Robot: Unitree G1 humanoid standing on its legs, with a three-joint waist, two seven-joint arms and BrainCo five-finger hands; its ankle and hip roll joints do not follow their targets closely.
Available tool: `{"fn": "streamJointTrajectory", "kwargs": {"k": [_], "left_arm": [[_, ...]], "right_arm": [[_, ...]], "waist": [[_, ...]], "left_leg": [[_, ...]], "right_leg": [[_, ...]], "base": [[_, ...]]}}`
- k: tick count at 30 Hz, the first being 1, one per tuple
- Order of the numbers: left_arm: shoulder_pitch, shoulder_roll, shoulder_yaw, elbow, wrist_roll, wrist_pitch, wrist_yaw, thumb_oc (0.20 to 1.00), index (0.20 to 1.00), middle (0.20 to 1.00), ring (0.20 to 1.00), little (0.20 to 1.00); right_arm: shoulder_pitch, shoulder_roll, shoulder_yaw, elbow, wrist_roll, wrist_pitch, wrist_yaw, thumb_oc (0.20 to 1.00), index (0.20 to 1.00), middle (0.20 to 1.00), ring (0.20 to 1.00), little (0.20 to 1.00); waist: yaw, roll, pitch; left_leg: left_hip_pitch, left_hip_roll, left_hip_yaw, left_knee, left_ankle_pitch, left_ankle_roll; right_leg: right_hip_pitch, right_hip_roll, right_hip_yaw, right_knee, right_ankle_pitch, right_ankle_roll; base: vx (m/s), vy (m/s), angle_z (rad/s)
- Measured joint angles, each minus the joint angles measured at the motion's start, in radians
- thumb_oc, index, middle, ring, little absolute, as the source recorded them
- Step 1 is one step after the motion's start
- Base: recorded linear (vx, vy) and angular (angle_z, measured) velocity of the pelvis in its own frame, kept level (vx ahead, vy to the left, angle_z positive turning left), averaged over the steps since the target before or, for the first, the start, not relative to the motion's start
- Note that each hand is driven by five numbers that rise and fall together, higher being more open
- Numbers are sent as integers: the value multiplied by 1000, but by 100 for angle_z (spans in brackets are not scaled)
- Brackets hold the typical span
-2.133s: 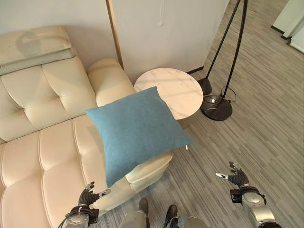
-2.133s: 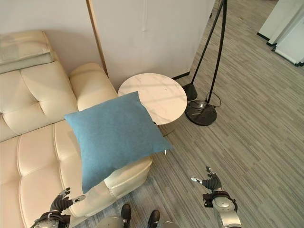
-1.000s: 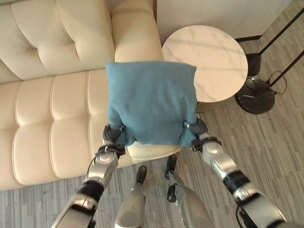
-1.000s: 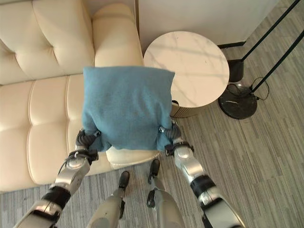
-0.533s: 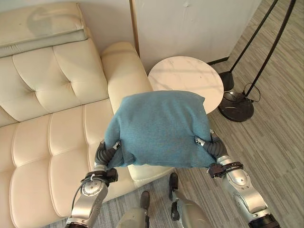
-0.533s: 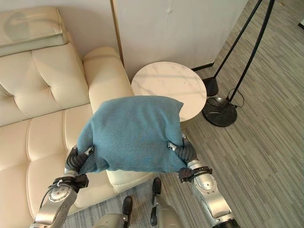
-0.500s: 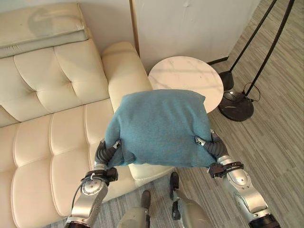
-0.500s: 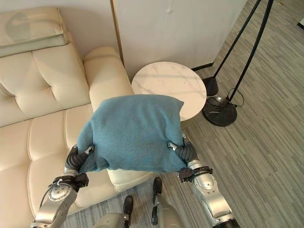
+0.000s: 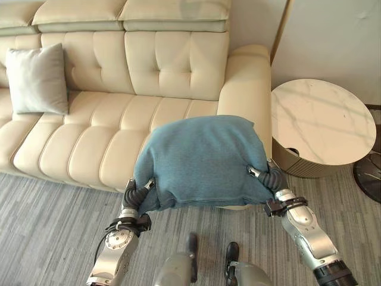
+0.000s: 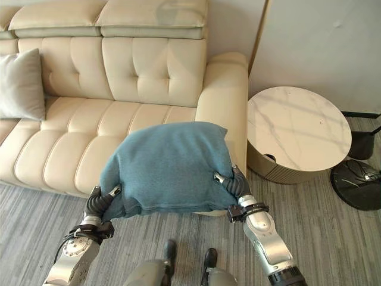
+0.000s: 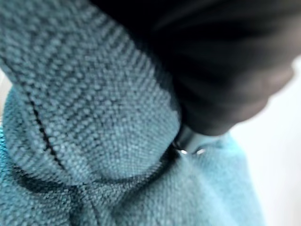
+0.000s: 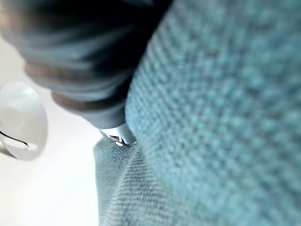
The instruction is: Pick up all the scattered cushions and arrange them neatly on the sofa.
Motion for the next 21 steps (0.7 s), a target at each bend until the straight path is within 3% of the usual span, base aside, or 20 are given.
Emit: {"fn": "streamJointTrajectory", "kwargs": {"k": [2, 4, 5, 7, 8, 9, 10, 11, 12, 14, 16, 18, 19, 21], "left_arm": [[-23, -11, -36, 1, 1, 0, -8, 200, 200, 200, 200, 200], [-28, 17, -30, 6, 1, 2, -7, 200, 200, 200, 200, 200], [-24, 37, -25, 5, 1, 2, -7, 200, 200, 200, 200, 200], [12, 58, 11, 6, 1, 3, -9, 200, 200, 200, 200, 200], [11, 68, 15, 16, 2, 3, -16, 200, 200, 200, 200, 200], [10, 74, 24, 19, 2, 4, -22, 200, 200, 200, 200, 200], [11, 80, 30, 23, 2, 4, -26, 200, 200, 200, 200, 200], [13, 80, 36, 26, 2, 7, -26, 200, 200, 200, 200, 200], [18, 80, 44, 28, 2, 8, -27, 200, 200, 200, 200, 200], [29, 79, 48, 28, 2, 10, -33, 200, 200, 200, 200, 200], [28, 75, 39, 28, 2, 10, -34, 200, 200, 200, 200, 200], [25, 52, 45, 38, 2, 10, -36, 200, 200, 200, 200, 200], [21, 46, 44, 42, 2, 11, -37, 200, 200, 200, 200, 200], [1, 35, 31, 62, 3, 11, -45, 200, 200, 200, 200, 200]], "right_arm": [[11, 2, -53, 7, 0, 0, 0, 200, 200, 200, 200, 200], [17, 46, -60, 13, 0, -1, 0, 200, 200, 200, 200, 200], [17, 69, -49, 13, 0, -1, 0, 200, 200, 200, 200, 200], [27, 100, -11, 13, 0, 0, 2, 200, 200, 200, 200, 200], [33, 106, -2, 12, 0, 0, 2, 200, 200, 200, 200, 200], [34, 112, 7, 6, 0, 0, 7, 200, 200, 200, 200, 200], [37, 114, 8, 6, 0, 0, 8, 200, 200, 200, 200, 200], [46, 115, 16, 6, 0, 0, 11, 200, 200, 200, 200, 200], [54, 118, 19, 6, 0, 1, 17, 200, 200, 200, 200, 200], [56, 118, 19, 3, 1, 1, 24, 200, 200, 200, 200, 200], [56, 105, 15, 1, 6, 0, 25, 200, 200, 200, 200, 200], [57, 94, 15, 1, 26, 1, 29, 200, 200, 200, 200, 200], [57, 87, 14, 0, 38, 1, 30, 200, 200, 200, 200, 200], [75, 81, 0, 1, 40, 0, 31, 200, 200, 200, 200, 200]], "waist": [[-30, 35, -14], [-15, -21, -29], [-10, -25, -31], [6, -29, -33], [5, -43, -34], [8, -49, -32], [6, -53, -30], [2, -57, -30], [5, -64, -32], [1, -74, -35], [-9, -75, -33], [-17, -63, -24], [-29, -52, -17], [-36, -45, -13]], "left_leg": [[45, 44, 13, -92, 49, 5], [25, -19, 2, -84, 63, 33], [25, -45, 5, -83, 58, 52], [13, -94, 23, -24, 11, 111], [-5, -143, 31, 26, -21, 159], [-45, -149, 43, 78, -63, 189], [-50, -144, 50, 98, -63, 188], [-49, -145, 48, 100, -70, 194], [-43, -144, 48, 82, -67, 190], [-24, -151, 47, 26, -38, 189], [-23, -173, 48, 9, -15, 197], [-3, -194, 26, -21, -22, 188], [5, -203, 11, -27, -22, 188], [35, -236, -25, -52, -28, 178]], "right_leg": [[0, 7, -69, 7, -1, 43], [-16, -47, -63, -11, 36, 90], [-13, -70, -53, -25, 52, 108], [-5, -117, -23, -21, 75, 139], [-35, -175, -4, 50, 83, 145], [-100, -196, 37, 148, 100, 147], [-135, -202, 60, 200, 107, 146], [-160, -190, 75, 230, 95, 150], [-176, -151, 94, 253, 41, 156], [-200, -35, 113, 218, -41, 151], [-224, -6, 48, 161, -38, 141], [-261, 27, 43, 132, -18, 133], [-278, 47, 41, 107, -3, 146], [-307, 58, 11, 78, 20, 113]], "base": [[93, 193, 92], [90, 240, 35], [150, 366, -10], [166, 452, -10], [176, 451, 5], [199, 396, -2], [160, 166, -12], [164, 108, -13], [175, 85, -8], [210, 45, -1], [258, 43, 13], [273, 31, 21], [281, 0, 43], [289, -34, 59]]}}
